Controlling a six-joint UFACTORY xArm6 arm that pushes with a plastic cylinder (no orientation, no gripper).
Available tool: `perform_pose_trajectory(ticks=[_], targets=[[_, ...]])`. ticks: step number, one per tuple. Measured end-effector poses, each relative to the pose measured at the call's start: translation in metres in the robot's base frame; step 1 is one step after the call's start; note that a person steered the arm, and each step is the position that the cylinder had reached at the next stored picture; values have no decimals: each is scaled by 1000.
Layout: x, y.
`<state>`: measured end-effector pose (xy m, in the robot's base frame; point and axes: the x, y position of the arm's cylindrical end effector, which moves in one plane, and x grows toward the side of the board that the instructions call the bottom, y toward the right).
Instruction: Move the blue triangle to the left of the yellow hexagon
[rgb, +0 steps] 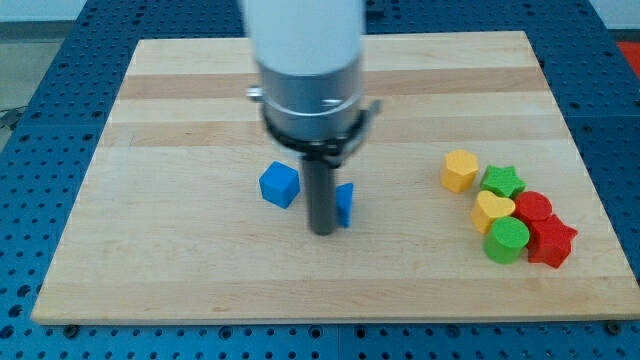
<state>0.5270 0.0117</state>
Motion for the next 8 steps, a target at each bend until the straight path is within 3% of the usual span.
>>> perform_pose_trajectory(ticks=[1, 2, 4, 5, 6, 8], targets=[[1, 43], [7, 50], [40, -8], [35, -8], [-27, 29], [-31, 18]])
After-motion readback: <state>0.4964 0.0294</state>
